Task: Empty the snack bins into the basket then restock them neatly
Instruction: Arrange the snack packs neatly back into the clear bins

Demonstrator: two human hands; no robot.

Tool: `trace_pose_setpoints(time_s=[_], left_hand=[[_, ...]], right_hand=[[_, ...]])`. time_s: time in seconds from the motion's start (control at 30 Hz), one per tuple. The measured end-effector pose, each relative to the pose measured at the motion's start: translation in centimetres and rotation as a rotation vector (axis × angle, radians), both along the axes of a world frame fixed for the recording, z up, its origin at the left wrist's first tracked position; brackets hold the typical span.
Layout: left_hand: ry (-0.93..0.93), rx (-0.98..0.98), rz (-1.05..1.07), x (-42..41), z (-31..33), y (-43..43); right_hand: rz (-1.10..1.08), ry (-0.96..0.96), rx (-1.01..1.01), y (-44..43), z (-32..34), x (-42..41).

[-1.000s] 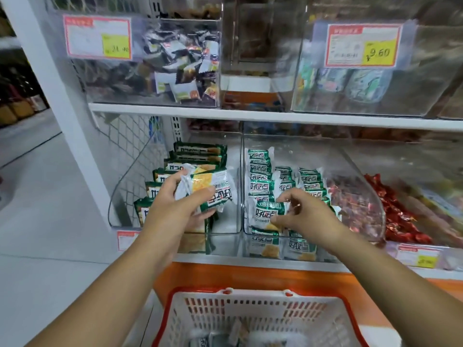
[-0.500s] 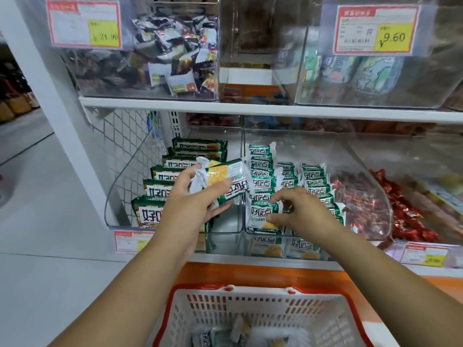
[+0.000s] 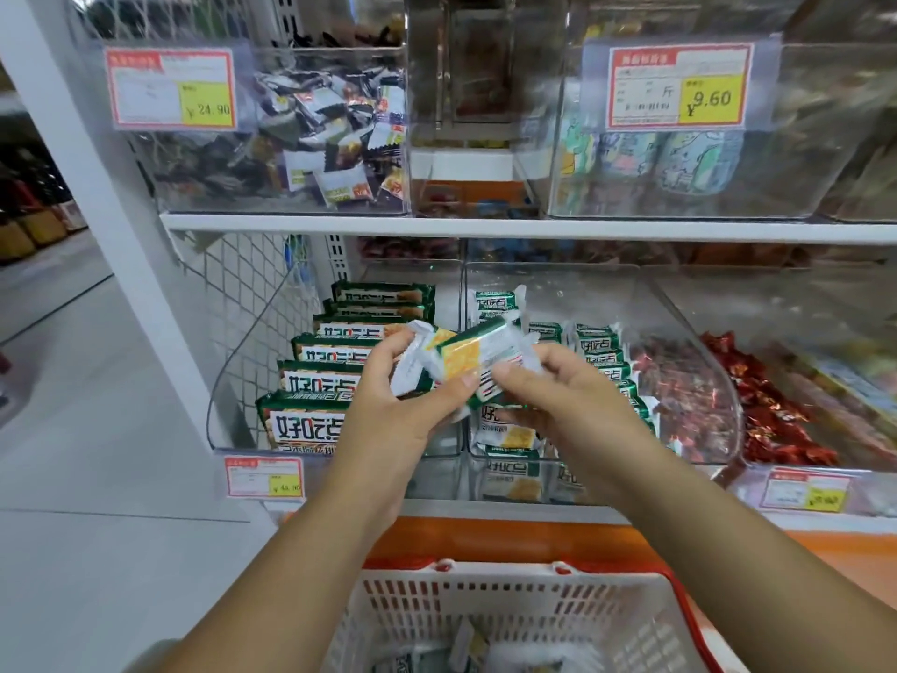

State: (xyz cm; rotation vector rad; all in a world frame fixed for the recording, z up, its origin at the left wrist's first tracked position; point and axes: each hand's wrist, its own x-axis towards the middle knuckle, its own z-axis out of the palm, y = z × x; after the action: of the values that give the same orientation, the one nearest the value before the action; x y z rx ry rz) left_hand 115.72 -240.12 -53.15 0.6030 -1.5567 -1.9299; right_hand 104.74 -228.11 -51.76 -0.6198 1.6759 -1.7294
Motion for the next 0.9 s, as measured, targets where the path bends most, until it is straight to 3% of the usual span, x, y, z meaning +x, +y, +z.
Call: trace_pose_setpoints(time_s=[0.07,0.1,0.17,0.23,0.37,0.9], left_hand=[[0.053,0.065,0.000,0.3,0.4,-0.2],[0.063,0.083,0.006,0.4,0.5,-0.5],[0.043,0.085,0.021,0.7,0.4,-1.2],[0.034,0.084,0.034,0.9,0.3,-1.9],[0.017,0.072,0.031,1.0,-0.1,-2.4],[-0.082,-0.019,-0.012,1.3,-0.3,-1.9]], right_hand=[[-0.044,-0.117,-0.107,0.7,0.6,-1.6],[-0.080,-0.070,-0.094,1.2,1.0,-2.4],[-0.121,0.284,0.159,2.3,1.0,-4.0],[-0.022,0.553,0.390,2.7,0.3,-4.7],[0.215,0.681,0.597,1.3,-1.9,-3.7],[-0.013,0.902,0.533,0.8,-2.6,-3.8]])
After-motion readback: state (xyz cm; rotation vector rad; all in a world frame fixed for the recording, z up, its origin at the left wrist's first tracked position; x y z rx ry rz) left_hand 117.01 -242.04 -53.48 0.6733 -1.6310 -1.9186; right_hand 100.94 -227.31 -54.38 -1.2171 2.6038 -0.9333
